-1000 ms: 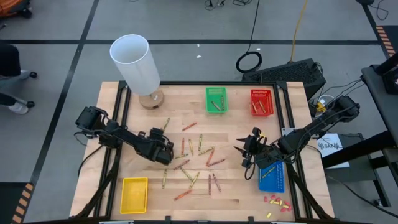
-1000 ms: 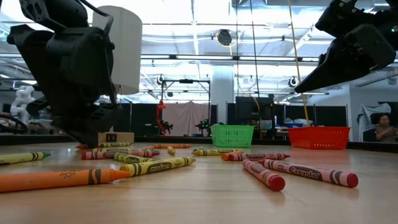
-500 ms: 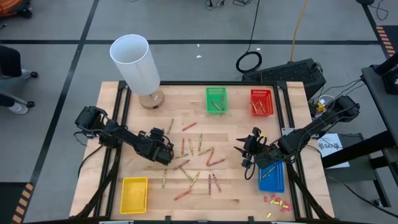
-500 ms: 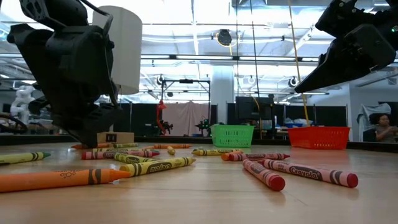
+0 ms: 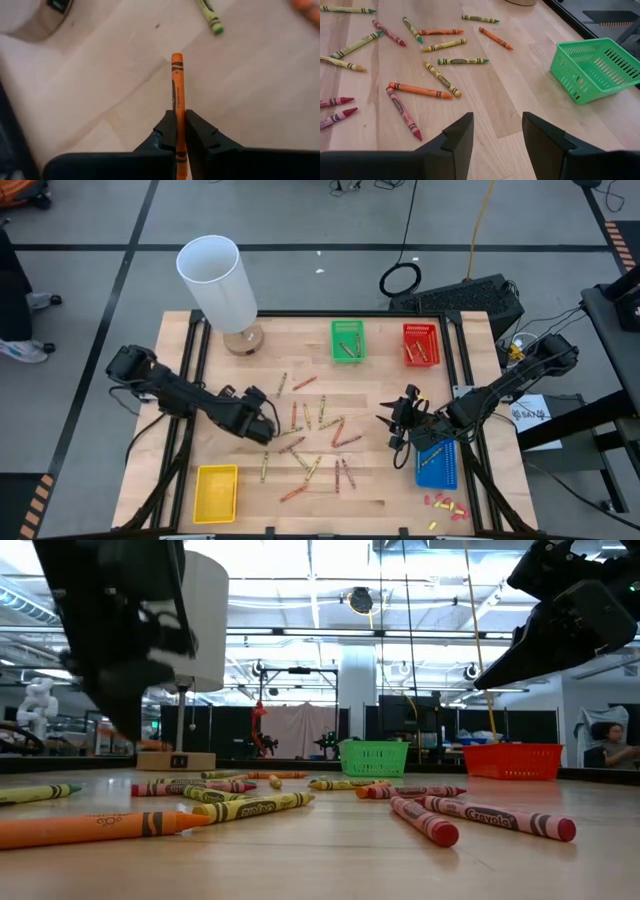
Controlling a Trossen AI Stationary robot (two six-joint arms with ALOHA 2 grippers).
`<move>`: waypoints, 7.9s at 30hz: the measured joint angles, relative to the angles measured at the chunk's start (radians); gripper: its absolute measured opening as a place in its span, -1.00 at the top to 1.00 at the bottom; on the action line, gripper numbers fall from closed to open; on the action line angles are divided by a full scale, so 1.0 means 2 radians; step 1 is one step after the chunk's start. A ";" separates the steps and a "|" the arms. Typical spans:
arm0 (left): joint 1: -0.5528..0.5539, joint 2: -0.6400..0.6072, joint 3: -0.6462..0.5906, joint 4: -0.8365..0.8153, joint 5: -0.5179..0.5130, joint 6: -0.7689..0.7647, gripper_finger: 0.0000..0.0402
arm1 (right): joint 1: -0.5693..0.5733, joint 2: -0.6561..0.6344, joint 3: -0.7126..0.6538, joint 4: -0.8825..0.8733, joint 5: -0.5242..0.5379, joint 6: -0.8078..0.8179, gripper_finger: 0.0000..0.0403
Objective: Sort crayons
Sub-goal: Put the orange crayon into the yellow bin, then put the green crayon into the red bin
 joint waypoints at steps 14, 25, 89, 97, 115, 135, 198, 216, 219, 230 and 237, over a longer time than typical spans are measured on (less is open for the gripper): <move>-0.148 -0.034 0.100 -0.078 0.031 0.043 0.93 | 0.000 0.000 0.000 0.000 0.000 0.001 0.23; -0.239 -0.034 0.100 -0.062 0.053 0.073 0.93 | 0.000 0.000 0.000 0.001 0.000 0.002 0.23; -0.323 -0.001 0.099 -0.026 0.002 -0.207 0.42 | 0.000 0.000 0.000 0.001 0.000 0.011 0.23; -0.239 -0.001 0.099 -0.012 -0.160 -0.049 0.42 | 0.000 0.000 0.000 0.001 0.000 0.011 0.23; -0.117 0.024 0.089 0.037 -0.194 0.121 0.42 | 0.000 0.000 0.000 0.001 0.000 0.011 0.23; -0.113 0.030 -0.043 0.305 -0.108 0.211 0.42 | 0.000 0.000 0.000 0.001 0.003 0.013 0.23; -0.089 0.030 -0.127 0.497 -0.040 0.344 0.97 | 0.000 0.000 0.000 0.036 0.016 -0.004 0.23; -0.089 0.013 -0.021 0.487 -0.068 0.497 0.97 | 0.000 0.156 0.005 0.332 -0.005 -0.188 0.02; -0.089 0.013 -0.012 0.489 -0.068 0.500 0.97 | 0.000 0.192 0.025 0.365 -0.021 -0.232 -0.09; -0.090 0.013 -0.010 0.502 -0.065 0.499 0.97 | -0.010 0.307 0.133 0.396 -0.026 -0.339 -0.24; -0.090 0.013 -0.010 0.518 -0.033 0.499 0.97 | -0.016 0.347 0.178 0.402 -0.028 -0.369 -0.19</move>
